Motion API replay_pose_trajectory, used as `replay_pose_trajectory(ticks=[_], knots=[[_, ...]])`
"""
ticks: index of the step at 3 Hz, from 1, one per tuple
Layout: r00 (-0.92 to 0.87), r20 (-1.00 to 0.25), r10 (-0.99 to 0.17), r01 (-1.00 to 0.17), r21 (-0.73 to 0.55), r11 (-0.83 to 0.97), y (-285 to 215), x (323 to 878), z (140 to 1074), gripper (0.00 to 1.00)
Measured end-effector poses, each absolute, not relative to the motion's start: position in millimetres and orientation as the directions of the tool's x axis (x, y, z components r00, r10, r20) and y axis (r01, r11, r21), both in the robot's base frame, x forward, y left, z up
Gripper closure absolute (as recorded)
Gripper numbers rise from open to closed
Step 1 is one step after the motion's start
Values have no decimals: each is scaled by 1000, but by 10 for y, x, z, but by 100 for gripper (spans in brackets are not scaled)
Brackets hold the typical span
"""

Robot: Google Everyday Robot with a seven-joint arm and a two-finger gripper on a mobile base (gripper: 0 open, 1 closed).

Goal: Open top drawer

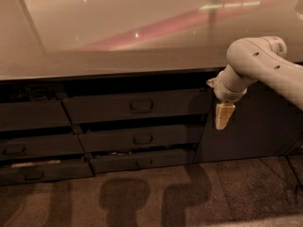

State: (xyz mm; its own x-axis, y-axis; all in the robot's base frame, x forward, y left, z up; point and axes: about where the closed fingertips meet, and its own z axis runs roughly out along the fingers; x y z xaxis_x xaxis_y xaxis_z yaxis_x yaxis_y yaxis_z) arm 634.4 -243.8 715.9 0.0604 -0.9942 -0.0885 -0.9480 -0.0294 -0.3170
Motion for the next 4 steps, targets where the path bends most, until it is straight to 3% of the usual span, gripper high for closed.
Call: replay_pose_trajectory(ticks=[2, 4], knots=[[-45, -96, -994, -970, -234, 66, -2837, 6794, 6768, 0], [-42, -83, -996, -972, -228, 60, -2776, 6810, 6753, 0]])
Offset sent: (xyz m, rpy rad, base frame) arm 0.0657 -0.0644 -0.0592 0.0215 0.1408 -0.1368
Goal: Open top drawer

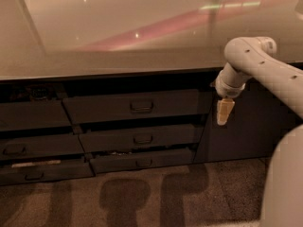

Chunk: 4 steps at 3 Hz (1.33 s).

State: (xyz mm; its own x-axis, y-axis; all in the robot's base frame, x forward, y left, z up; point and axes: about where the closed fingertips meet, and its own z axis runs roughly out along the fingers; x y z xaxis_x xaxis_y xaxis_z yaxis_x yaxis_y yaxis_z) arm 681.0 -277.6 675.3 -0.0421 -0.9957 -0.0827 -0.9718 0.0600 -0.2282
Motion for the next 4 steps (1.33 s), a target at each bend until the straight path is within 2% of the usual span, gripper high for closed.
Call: replay_pose_trajectory(ticks=[1, 2, 3, 4], knots=[[-22, -1, -1000, -982, -190, 22, -2575, 6878, 6685, 0], [-22, -1, -1000, -982, -190, 22, -2575, 6878, 6685, 0], [11, 12, -1000, -970, -242, -14, -2572, 6792, 6668, 0], [84, 61, -995, -919, -382, -101, -2627, 6561, 6829, 0]])
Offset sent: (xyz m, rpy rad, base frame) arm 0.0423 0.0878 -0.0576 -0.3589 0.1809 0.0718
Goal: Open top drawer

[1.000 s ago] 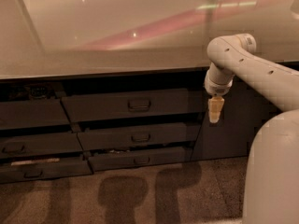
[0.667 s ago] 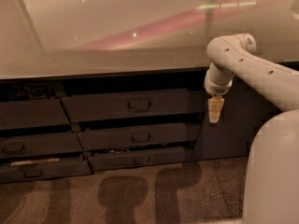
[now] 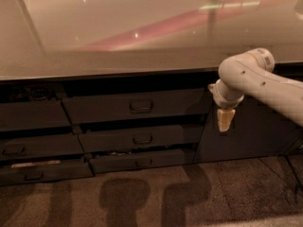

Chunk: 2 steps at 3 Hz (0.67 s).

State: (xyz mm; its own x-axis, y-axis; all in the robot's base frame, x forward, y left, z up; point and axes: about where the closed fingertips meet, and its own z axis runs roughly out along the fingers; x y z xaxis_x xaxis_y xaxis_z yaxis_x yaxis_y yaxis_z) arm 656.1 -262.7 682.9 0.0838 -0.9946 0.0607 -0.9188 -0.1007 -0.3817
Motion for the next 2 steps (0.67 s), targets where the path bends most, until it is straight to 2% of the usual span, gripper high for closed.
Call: replay_pose_trajectory(ticks=[2], knots=[[122, 56, -991, -912, -388, -134, -2523, 6462, 6583, 0]])
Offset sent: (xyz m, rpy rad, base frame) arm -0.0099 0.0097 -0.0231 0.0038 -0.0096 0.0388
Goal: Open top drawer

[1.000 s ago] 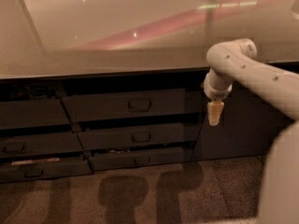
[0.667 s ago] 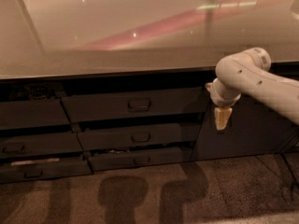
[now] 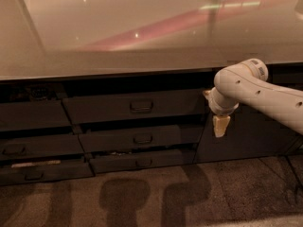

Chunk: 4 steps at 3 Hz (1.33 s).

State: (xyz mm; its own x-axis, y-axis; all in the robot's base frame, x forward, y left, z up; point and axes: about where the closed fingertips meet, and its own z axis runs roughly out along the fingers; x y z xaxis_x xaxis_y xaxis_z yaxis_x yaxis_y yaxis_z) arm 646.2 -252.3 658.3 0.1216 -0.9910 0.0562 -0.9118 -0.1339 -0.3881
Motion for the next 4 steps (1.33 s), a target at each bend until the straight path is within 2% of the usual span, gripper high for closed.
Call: replay_pose_trajectory(ticks=[1, 3, 4], knots=[[102, 75, -992, -920, -372, -123, -2520, 6524, 6585, 0], [79, 196, -977, -929, -342, -144, -2245, 6880, 6759, 0], [80, 196, -977, -929, -342, -144, -2245, 6879, 6757, 0]])
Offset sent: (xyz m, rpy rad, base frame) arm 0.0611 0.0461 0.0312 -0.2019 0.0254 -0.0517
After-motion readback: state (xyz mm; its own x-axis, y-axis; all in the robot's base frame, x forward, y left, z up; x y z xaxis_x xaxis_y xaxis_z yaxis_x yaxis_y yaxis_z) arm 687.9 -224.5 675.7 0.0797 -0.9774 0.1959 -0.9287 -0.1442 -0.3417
